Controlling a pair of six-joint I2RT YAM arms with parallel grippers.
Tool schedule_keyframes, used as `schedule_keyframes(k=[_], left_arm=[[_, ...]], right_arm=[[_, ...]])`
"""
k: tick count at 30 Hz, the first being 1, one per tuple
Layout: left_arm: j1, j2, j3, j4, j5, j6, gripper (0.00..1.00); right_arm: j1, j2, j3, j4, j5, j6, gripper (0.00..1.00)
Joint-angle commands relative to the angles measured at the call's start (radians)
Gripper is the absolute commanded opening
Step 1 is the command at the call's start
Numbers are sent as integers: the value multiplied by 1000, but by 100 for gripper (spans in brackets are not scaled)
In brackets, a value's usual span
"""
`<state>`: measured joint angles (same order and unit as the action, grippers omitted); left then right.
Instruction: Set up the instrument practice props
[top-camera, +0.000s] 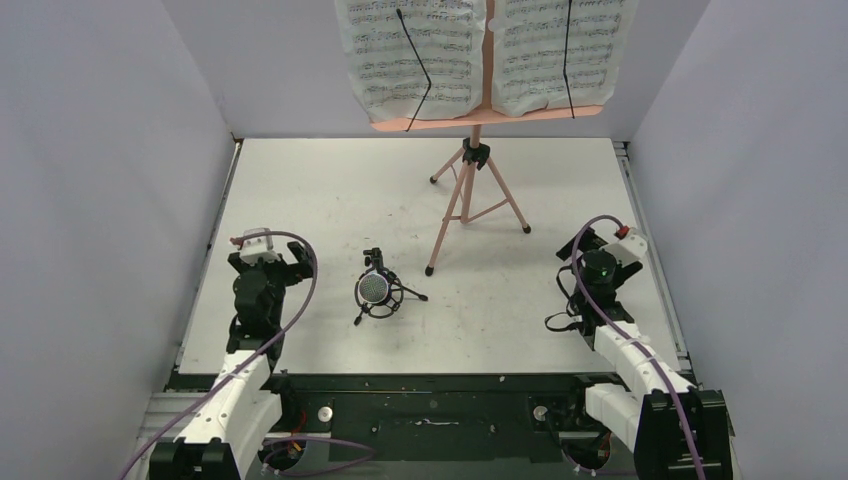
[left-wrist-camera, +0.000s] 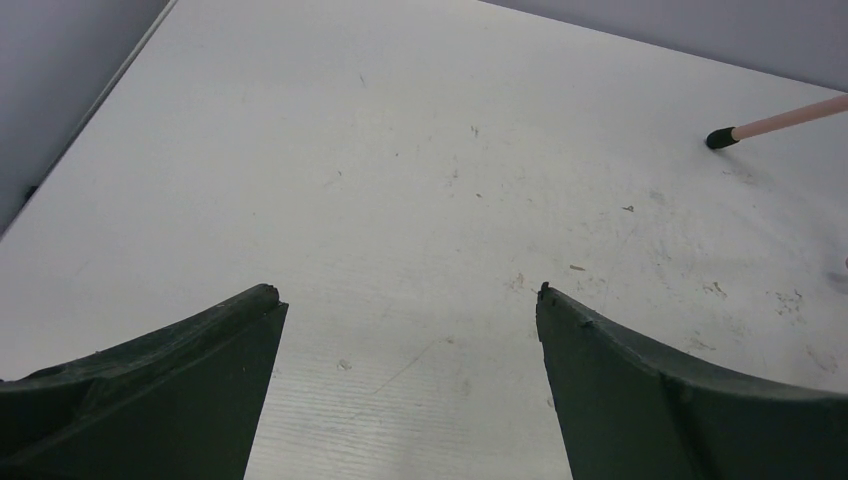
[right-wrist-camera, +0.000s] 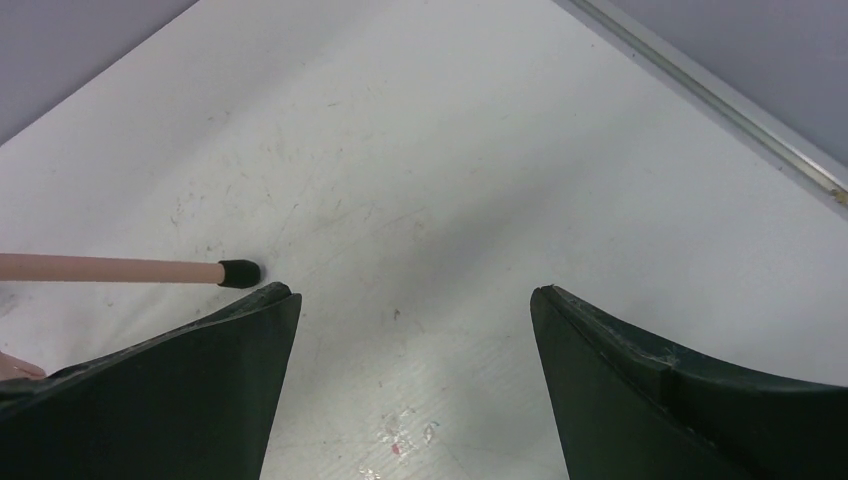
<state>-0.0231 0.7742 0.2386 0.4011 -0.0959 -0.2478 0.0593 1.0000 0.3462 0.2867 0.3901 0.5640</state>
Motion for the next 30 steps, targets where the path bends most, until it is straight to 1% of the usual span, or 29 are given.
schedule_keyframes(k=[1, 4, 9, 11, 14, 20, 30], left_arm=[[4, -45, -38, 167, 31, 120, 96], [3, -49, -50, 144, 63, 182, 96], [5, -40, -66, 131, 124, 270, 96], [4, -31, -77, 151, 131, 269, 97], [3, -9, -107, 221, 146, 254, 96], [4, 58, -144, 336, 150, 224, 96], [4, 181, -136, 438, 139, 236, 96]], right_arm=[[1, -63, -64, 150, 43, -189, 90], [2, -84, -101, 176, 34, -243, 90], [1, -131, -167, 225, 30, -244, 90], [1, -144, -205, 256, 35, -248, 90], [0, -145, -257, 322, 43, -248, 90], [-1, -95, -314, 460, 26, -281, 90], [-4, 76, -300, 649, 27, -292, 90]])
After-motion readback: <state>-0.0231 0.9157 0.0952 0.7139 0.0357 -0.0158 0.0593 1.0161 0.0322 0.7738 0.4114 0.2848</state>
